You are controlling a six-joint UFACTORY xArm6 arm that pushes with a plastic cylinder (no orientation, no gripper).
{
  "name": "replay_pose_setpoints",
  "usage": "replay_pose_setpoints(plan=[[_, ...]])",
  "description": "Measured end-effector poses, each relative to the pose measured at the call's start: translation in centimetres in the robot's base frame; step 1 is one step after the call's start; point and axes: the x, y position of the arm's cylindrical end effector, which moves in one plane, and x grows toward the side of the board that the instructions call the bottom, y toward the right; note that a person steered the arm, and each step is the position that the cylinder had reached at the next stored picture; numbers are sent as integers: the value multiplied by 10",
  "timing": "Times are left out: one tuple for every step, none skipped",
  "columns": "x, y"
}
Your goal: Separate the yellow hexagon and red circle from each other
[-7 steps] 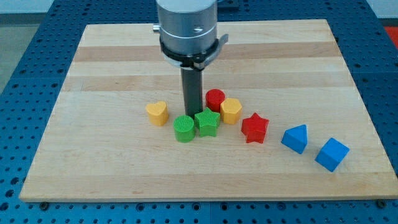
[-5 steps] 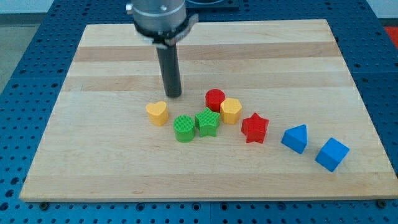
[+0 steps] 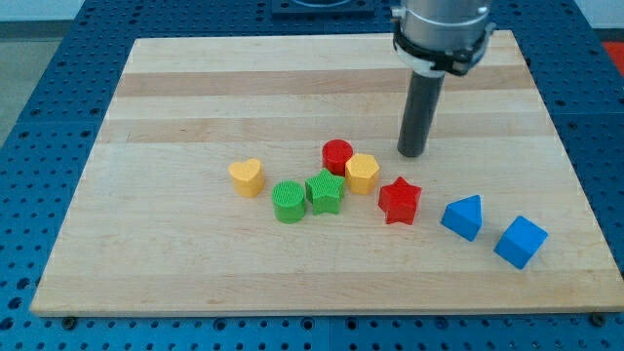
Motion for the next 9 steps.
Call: replay_pose_setpoints(plan=[[-26, -15], [-10, -36], [19, -61], [27, -80], [27, -91], [23, -90], [-7, -100], [-7, -139], [11, -197]])
